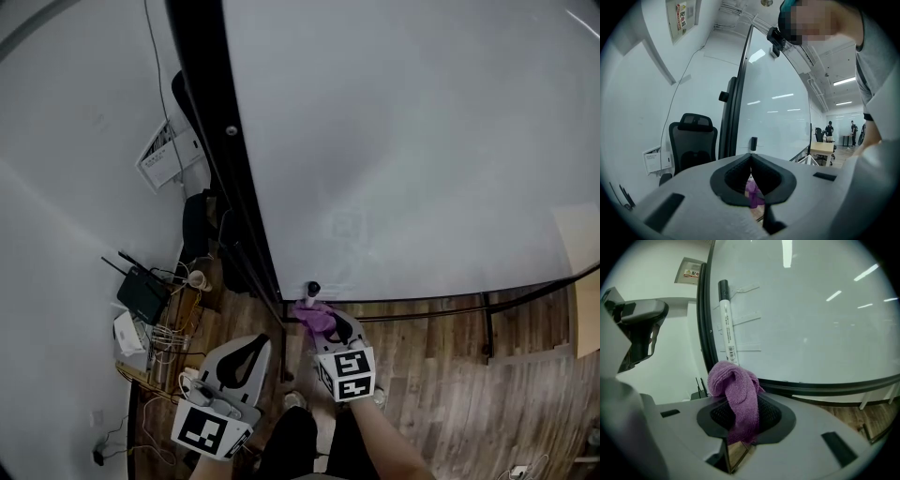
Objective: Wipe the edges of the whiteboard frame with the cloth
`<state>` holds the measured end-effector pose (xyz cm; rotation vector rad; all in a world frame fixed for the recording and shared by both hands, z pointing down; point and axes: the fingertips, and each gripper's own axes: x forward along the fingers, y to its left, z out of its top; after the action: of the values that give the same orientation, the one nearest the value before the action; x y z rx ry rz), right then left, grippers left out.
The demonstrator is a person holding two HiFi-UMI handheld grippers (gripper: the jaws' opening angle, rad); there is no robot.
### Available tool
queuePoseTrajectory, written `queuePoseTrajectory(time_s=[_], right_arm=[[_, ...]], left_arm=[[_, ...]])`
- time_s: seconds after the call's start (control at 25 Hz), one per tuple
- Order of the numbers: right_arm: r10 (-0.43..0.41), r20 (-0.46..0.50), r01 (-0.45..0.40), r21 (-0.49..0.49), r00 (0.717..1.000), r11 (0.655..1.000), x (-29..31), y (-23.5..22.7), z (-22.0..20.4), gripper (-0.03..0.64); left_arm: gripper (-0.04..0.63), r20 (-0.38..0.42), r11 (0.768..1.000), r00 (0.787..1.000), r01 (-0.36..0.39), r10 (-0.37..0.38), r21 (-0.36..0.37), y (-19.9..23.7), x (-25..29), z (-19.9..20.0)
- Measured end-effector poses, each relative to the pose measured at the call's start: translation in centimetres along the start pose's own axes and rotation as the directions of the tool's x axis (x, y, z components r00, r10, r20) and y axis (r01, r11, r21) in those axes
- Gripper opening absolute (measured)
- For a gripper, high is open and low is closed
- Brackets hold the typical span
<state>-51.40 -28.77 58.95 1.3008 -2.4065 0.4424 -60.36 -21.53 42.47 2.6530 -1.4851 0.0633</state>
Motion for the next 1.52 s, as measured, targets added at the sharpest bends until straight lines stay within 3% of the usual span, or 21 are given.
queuePoseTrajectory(time_s=[0.28,0.48,1.52], right_arm=[[0.028,0.002,-0.028,-0.008,1.0,1.0,-0.5,-1.2,0.1,0.1],[0.0,0.009,0.0,0.077,1.0,0.997,-1.8,-4.3,-0.6,0.097],[-0.088,0.003,0.088,0.09,0.996,0.992,-7.1,-14.0,-2.0,0.097]], left_arm=[[0.016,-0.01,1.0,1.0,-0.011,0.011,0.004,-1.6,1.4,0.1],[0.016,-0.015,1.0,1.0,-0.016,0.016,0.003,-3.1,2.3,0.0],[0.016,-0.029,0.999,0.999,0.04,-0.039,0.021,-12.2,6.6,-0.1]])
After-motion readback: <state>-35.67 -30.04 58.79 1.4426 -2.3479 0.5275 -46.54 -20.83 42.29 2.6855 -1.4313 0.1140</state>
